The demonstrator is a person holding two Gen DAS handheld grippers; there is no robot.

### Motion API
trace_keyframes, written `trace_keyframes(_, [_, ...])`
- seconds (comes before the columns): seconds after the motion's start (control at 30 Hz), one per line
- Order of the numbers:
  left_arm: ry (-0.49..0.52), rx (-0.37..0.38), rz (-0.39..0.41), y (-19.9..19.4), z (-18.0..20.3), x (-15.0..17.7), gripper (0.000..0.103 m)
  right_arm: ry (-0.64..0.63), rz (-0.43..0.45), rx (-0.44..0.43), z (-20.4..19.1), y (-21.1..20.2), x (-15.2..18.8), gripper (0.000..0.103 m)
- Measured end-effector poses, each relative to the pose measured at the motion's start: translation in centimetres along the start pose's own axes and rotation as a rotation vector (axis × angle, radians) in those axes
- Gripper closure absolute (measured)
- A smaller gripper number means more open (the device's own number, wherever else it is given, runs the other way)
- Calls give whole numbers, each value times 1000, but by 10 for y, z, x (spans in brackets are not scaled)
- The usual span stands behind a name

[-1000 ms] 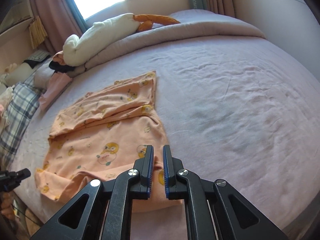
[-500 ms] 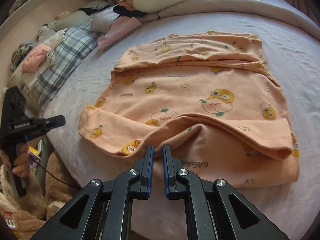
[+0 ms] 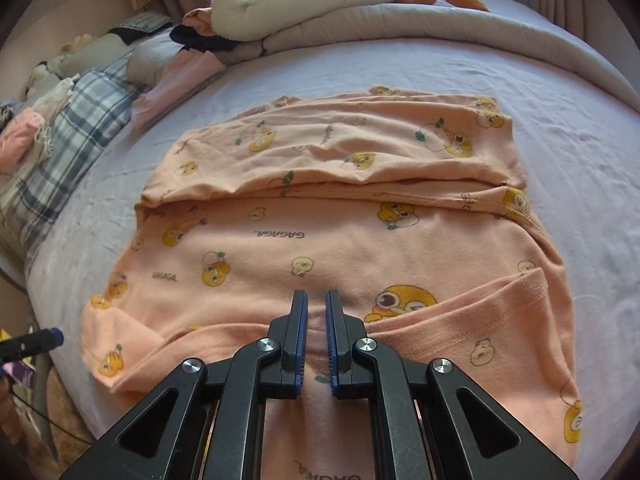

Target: Fold small clothes

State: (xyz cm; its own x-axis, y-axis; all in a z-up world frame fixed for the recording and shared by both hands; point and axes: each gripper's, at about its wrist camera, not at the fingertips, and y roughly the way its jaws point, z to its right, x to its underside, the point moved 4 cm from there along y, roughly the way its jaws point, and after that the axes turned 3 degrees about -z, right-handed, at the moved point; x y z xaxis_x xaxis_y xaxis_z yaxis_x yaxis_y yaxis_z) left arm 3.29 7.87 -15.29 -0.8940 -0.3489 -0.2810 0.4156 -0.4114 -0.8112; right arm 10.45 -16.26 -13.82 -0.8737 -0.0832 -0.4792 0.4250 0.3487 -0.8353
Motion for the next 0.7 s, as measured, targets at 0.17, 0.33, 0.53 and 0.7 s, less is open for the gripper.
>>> trace_keyframes(0.17, [69, 46, -86, 17, 19, 11, 75, 28, 57, 7, 15, -27, 1, 96])
trace_keyframes(0.33, [144, 126, -161, 36, 52, 25, 75, 66, 94, 11, 31, -50, 0, 96])
trace_keyframes(0.53, [184, 143, -200, 71, 80, 27, 75, 95, 101, 34, 42, -63, 12, 96])
trace_keyframes(0.7, [169, 117, -189, 83, 80, 12, 76, 113, 84, 62, 54, -67, 26, 96])
